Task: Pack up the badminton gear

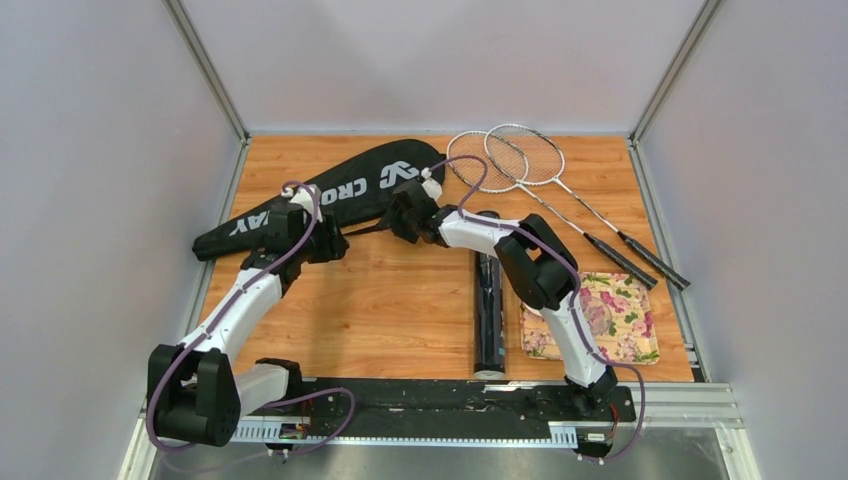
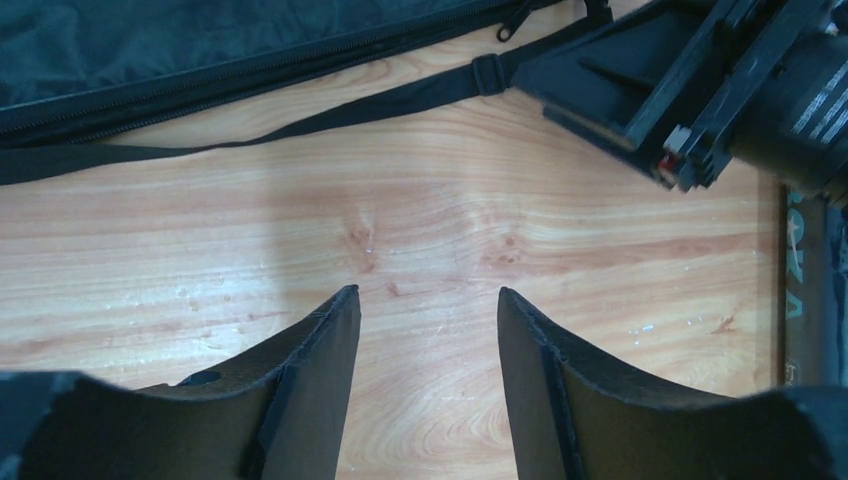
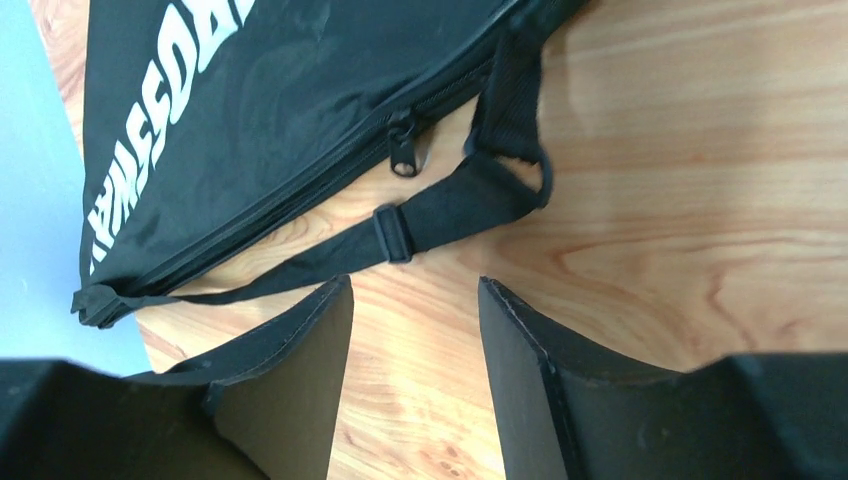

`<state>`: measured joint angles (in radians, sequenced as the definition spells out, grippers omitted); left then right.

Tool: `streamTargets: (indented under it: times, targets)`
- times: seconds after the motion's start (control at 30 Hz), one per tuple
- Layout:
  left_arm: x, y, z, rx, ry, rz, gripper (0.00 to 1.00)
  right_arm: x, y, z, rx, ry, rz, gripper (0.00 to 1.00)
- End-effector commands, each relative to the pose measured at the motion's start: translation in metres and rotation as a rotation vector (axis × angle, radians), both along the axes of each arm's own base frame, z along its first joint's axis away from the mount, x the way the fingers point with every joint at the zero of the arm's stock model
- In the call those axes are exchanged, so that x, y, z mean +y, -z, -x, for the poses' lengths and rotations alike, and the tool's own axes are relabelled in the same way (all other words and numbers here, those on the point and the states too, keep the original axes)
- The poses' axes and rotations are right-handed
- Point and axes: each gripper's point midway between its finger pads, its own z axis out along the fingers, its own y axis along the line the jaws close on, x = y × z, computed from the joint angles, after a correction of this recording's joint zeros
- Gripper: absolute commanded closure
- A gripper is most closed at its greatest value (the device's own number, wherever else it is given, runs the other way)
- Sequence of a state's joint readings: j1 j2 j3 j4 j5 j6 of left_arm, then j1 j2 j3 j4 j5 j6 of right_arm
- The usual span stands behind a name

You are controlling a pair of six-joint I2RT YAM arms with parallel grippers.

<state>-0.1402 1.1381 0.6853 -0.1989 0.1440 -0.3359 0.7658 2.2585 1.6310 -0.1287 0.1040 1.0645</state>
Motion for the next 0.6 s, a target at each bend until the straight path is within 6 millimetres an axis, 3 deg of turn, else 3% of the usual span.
streamTargets:
  times: [0.0,0.17,0.27,0.3,0.33,0.43,0.47,0.57]
  targets:
    - [-0.007,-0.009,-0.001,-0.047,0.042,0.027,0.41,-0.011,-0.008,-0.027,-0.045,0.039,0.005,0.46]
    - [-0.008,-0.008,0.006,-0.055,0.056,0.027,0.47,-0.023,0.016,-0.032,0.002,0.151,0.034,0.5]
    - [-0.012,-0.003,0.011,-0.05,0.079,0.013,0.48,-0.016,0.026,-0.039,-0.018,0.155,-0.008,0.55]
    - [-0.014,-0.002,0.011,-0.052,0.091,-0.003,0.47,-0.013,0.025,-0.043,-0.023,0.153,-0.013,0.6]
    - [-0.016,0.0,0.013,-0.044,0.104,-0.022,0.46,-0.009,0.025,-0.041,-0.017,0.138,-0.021,0.74]
    - [-0.02,0.003,0.016,-0.038,0.163,-0.103,0.38,-0.01,0.014,-0.033,-0.032,0.095,-0.022,0.96]
    - [-0.02,0.003,0.014,-0.037,0.171,-0.12,0.35,-0.01,-0.007,-0.032,-0.054,0.084,-0.041,1.0]
    - [-0.027,0.005,0.014,-0.034,0.243,-0.149,0.27,-0.016,-0.029,-0.022,-0.057,0.009,-0.072,1.0]
